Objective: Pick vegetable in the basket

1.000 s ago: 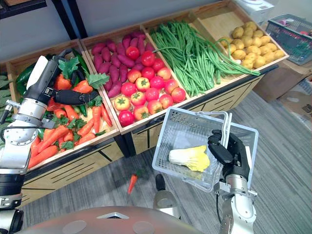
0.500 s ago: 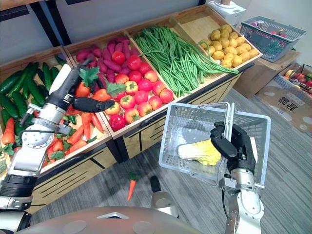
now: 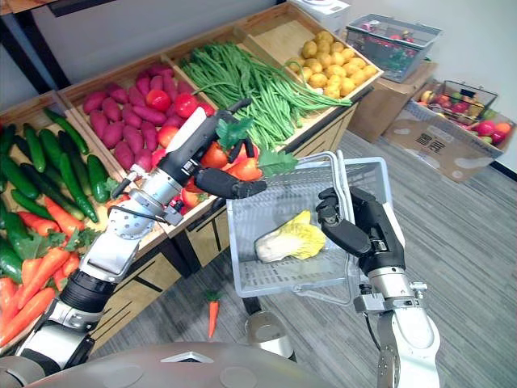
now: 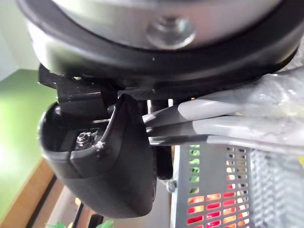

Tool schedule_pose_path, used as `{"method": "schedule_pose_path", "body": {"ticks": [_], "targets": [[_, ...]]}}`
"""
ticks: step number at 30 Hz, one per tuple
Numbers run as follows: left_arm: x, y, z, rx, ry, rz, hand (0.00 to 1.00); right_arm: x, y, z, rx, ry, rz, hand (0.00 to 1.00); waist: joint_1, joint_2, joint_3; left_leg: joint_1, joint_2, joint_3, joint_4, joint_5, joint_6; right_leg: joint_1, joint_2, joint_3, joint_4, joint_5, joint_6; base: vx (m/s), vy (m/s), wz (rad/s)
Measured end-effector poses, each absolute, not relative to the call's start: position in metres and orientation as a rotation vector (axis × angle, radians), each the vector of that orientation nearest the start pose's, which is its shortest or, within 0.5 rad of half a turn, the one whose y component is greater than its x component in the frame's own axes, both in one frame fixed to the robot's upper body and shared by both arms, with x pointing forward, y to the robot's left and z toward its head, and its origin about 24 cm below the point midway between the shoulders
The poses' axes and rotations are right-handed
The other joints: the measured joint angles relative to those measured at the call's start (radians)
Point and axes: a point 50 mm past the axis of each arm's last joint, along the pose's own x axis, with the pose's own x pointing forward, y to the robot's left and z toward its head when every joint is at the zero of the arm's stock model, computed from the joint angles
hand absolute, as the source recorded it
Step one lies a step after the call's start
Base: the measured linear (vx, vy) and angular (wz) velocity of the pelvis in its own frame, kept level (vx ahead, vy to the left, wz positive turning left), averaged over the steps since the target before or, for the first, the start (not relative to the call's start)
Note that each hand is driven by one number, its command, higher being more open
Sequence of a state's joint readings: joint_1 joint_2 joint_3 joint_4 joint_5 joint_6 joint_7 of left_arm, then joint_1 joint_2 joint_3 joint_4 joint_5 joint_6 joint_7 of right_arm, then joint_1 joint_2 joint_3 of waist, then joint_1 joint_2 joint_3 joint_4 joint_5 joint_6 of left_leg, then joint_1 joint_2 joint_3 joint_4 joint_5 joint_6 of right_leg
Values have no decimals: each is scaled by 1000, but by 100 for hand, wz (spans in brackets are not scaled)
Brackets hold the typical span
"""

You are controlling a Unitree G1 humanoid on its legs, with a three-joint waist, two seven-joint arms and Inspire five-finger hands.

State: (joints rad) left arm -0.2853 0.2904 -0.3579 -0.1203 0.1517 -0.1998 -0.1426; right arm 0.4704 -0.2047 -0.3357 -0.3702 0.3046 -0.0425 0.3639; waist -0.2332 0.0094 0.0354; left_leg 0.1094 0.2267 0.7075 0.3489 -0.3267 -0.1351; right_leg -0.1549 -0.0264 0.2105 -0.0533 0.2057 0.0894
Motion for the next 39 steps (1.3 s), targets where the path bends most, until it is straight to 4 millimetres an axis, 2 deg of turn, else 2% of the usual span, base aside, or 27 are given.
{"method": "schedule_pose_path", "body": {"ticks": [4,7,12,19,23,29,39], "targets": [[266,66,127,452,-522,-629,0,146,-250,63,-34,-13,22,0,-16,15,0,3,18,19,26,-18,-6,-1,15,19,0,1,1,-5,-9,-17],[268,59,126,461,-516,-656,0,144,-250,70,-67,-13,61,0,-20,28,2,6,23,35,35,-26,-7,-4,20,38,0,3,4,-9,-4,-13],[266,41,126,440,-528,-716,0,143,-250,75,-80,-21,85,0,-25,31,2,3,31,44,46,-31,-12,-11,28,42,0,3,4,6,-14,-6],[258,28,117,450,-508,-810,0,144,-250,76,-81,-27,80,0,-35,37,4,4,30,59,50,-34,-12,-19,30,59,0,5,7,6,-13,-6],[256,23,107,467,-468,-865,0,146,-248,84,-107,-54,104,0,-36,40,5,5,32,93,68,-47,-11,-35,38,95,3,8,11,3,0,-23],[255,23,107,471,-471,-881,0,147,-253,88,-147,-51,109,0,-47,44,11,16,46,124,99,-73,-11,-37,48,127,3,12,17,5,11,-20],[252,25,102,495,-462,-901,0,148,-256,90,-194,-33,142,0,-48,45,21,3,47,134,122,-89,-9,-51,51,143,1,22,31,17,18,-4]]}}
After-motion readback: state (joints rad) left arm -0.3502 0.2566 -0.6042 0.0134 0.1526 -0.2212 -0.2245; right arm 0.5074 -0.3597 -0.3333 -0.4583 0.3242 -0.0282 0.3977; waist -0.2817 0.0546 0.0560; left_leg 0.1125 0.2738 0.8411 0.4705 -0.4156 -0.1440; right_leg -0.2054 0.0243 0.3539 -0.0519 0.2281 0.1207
